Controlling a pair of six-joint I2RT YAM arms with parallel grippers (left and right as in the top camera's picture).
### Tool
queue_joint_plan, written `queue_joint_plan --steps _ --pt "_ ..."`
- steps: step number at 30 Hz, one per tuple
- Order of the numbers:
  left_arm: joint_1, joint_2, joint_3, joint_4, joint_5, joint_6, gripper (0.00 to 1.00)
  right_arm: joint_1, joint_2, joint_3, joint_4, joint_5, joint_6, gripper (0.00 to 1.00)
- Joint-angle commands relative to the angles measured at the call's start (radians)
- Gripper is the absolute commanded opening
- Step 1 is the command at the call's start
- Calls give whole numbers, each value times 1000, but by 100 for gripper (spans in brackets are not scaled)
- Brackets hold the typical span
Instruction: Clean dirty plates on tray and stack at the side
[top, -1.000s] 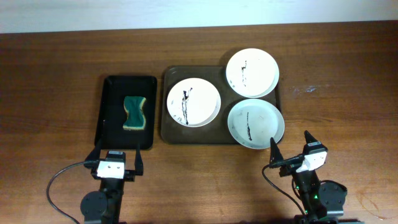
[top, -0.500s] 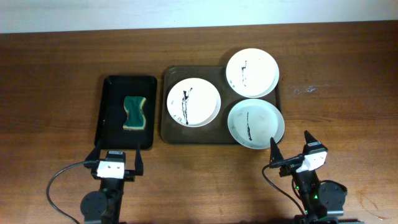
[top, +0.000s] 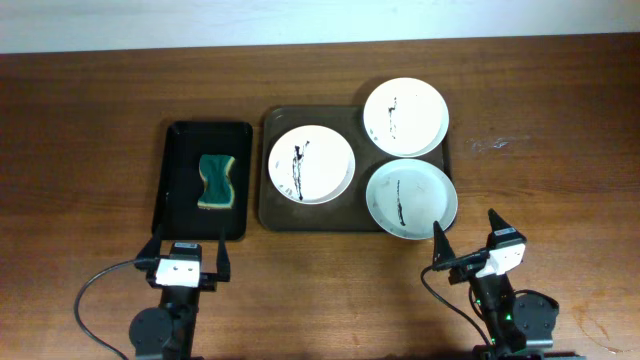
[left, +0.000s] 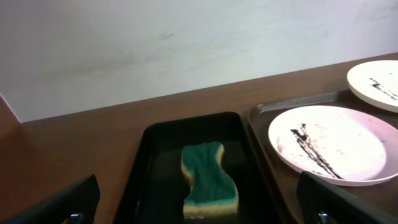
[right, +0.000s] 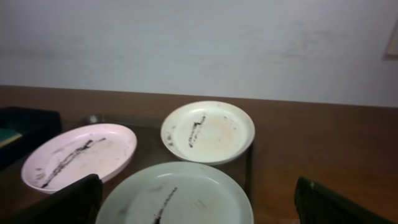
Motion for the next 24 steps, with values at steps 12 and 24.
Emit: queue_joint_plan --steps 12,24 --pt "1 700 623 -231 181 -21 99 9 660 743 -371 -192 3 99" --pt "1 1558 1392 -840 294 -106 97 185 1540 1315 -533 -146 222 73"
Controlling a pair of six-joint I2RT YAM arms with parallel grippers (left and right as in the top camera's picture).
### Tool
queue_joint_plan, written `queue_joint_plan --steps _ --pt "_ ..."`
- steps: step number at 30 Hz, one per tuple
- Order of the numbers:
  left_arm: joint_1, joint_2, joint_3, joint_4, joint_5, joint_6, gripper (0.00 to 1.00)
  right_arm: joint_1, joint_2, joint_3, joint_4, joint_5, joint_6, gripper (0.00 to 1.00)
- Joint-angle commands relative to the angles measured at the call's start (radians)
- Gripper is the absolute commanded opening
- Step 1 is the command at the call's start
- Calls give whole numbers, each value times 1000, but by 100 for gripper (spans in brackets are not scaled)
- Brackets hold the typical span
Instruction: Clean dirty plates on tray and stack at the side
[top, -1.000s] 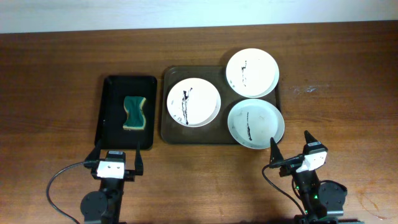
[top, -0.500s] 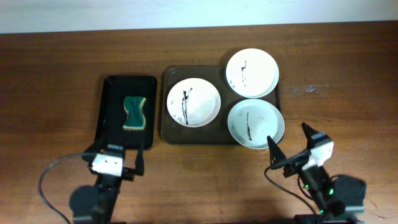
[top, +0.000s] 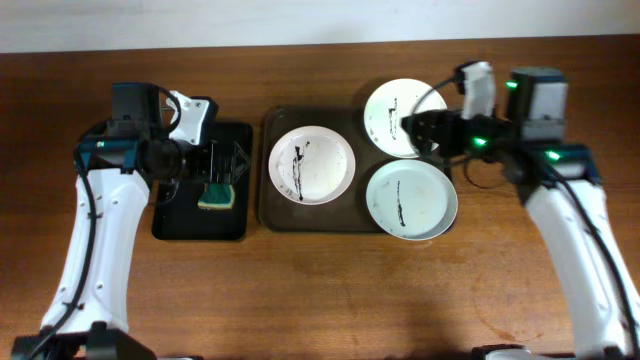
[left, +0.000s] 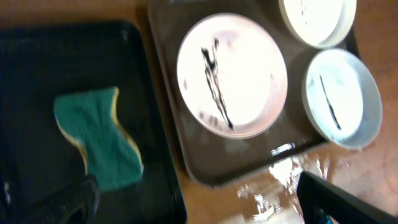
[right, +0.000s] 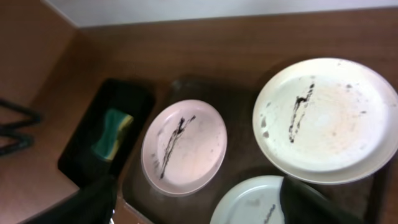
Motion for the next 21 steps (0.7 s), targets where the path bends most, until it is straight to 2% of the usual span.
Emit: queue_joint_plan --steps 1,2,4,5,8,13,17,20,21 --pt "1 19 22 40 -200 -210 94 138 145 71 3 238 145 71" --pt "0 19 23 41 -338 -263 96 200 259 159 -39 335 182 68" --pt "0 21 23 48 -478 -298 93 235 409 270 -72 369 236 56" --pt "0 26 23 63 -498 -298 92 238 470 297 -70 367 275 50" --pt "0 107 23 83 -497 -298 90 276 613 300 -61 390 341 39" --pt "-23 223 23 157 -497 -298 90 299 711 300 -58 395 380 25" --pt "-52 283 23 187 -506 -298 90 308 769 300 -64 415 414 4" --pt "-52 335 23 188 -521 -297 84 309 771 300 -65 418 413 4" --pt "-55 363 23 196 -492 -240 75 309 771 300 -64 418 412 4"
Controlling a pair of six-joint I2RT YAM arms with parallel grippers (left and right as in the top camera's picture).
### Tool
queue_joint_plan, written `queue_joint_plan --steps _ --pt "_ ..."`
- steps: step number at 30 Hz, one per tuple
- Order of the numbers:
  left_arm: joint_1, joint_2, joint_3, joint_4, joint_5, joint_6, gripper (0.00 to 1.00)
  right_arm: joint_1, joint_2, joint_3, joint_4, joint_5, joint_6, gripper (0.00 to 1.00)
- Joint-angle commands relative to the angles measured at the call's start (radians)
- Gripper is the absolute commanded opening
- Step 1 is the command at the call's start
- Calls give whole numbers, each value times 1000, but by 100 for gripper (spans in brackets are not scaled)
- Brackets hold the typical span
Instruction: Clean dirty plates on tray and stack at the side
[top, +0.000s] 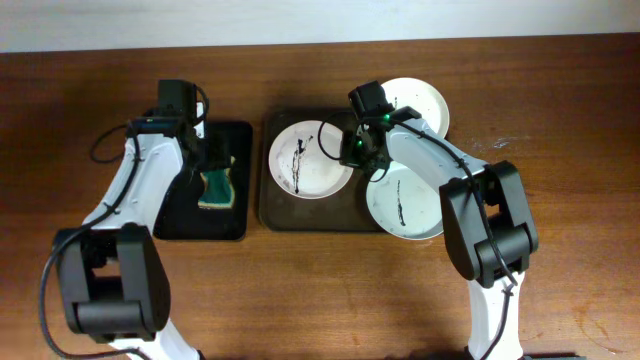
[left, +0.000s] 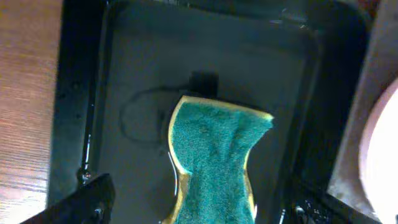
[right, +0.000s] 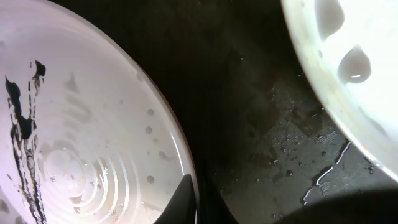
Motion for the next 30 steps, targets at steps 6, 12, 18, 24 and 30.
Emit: queue_joint_plan --steps 6,12,18,24,30 --pt "-3 169 11 -19 148 179 50 5 39 5 -2 36 2 4" --pt "-2 188 15 -21 63 125 0 5 39 5 -6 36 2 4" --pt "-3 188 428 -269 149 126 0 -14 39 8 -29 -85 -39 4" --pt "-180 242 489 -190 256 126 0 -69 39 8 -46 -232 -131 4" --pt "-316 474 489 -171 182 50 0 -69 39 8 -39 -232 -134 4"
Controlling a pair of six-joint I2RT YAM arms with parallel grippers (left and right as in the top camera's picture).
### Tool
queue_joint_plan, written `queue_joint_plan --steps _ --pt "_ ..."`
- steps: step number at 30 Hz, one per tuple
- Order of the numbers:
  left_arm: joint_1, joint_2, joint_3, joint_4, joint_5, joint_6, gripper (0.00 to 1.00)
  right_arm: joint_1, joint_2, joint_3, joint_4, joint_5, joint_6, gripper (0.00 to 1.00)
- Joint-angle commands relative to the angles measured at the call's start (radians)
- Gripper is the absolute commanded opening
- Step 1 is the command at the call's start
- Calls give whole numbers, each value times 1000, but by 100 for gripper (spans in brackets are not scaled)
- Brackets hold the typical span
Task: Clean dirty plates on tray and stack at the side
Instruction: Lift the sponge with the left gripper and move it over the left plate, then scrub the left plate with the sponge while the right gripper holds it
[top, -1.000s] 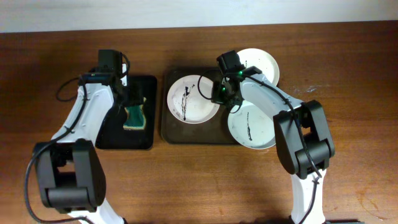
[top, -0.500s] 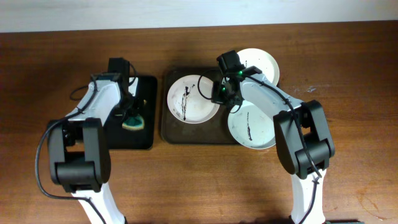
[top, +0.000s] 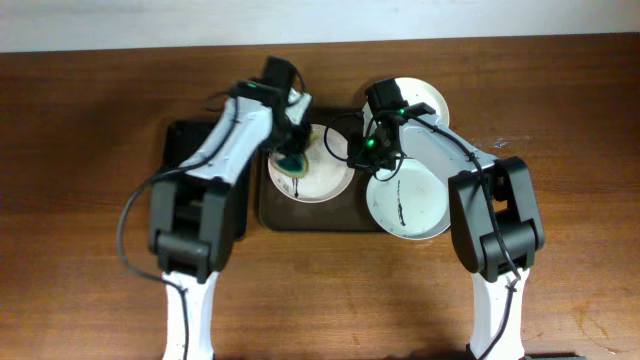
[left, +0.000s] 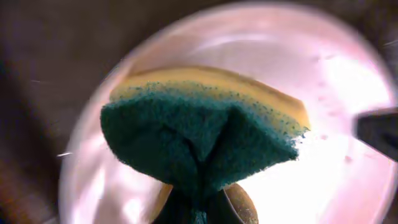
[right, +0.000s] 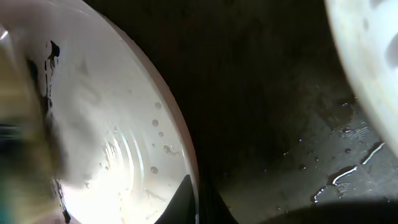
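Note:
The pink plate lies at the left of the brown tray; black streaks show under the sponge. My left gripper is shut on the green-and-yellow sponge, which is pressed onto the pink plate. My right gripper is shut on the right rim of this plate, one finger inside and one outside. The sponge's blur fills the left of the right wrist view. A cream plate and a pale blue plate, both streaked black, lie to the right.
The black sponge tray stands left of the brown tray, partly under my left arm. The cream plate overhangs the brown tray's back right corner. Wet patches lie on the tray floor. Bare wooden table stretches in front.
My left gripper was open above the sponge in the black tray; now it is shut on the sponge and presses it on the pink plate. My right gripper still pinches the rim.
Both arms stood low at the table's front edge, grippers open. Then the left was over the black tray and the right above the plates. Then the left hung over the sponge while the right gripped the pink plate's rim. Now the sponge is on that plate.

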Motion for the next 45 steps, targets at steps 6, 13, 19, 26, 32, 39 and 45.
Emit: queue_joint_plan --steps 6,13,19,26,32,39,45 --pt "-23 128 48 -150 137 113 0 -3 23 5 3 -14 -14 4" --pt "-38 174 156 -17 -177 -142 0 -3 23 5 0 -13 -14 4" --pt "-71 217 156 -93 -147 -152 0 -3 24 5 -12 -18 -6 4" --pt "-63 217 156 -243 153 338 0 -3 24 5 -23 -25 -6 4" --pt "-54 217 156 -134 -507 -655 0 -42 29 -35 -14 -31 107 4" --pt "-72 217 156 -175 351 346 0 -44 29 -37 -4 -47 102 4" --pt "-40 217 156 101 -348 -334 0 -44 29 -37 -3 -46 102 4"
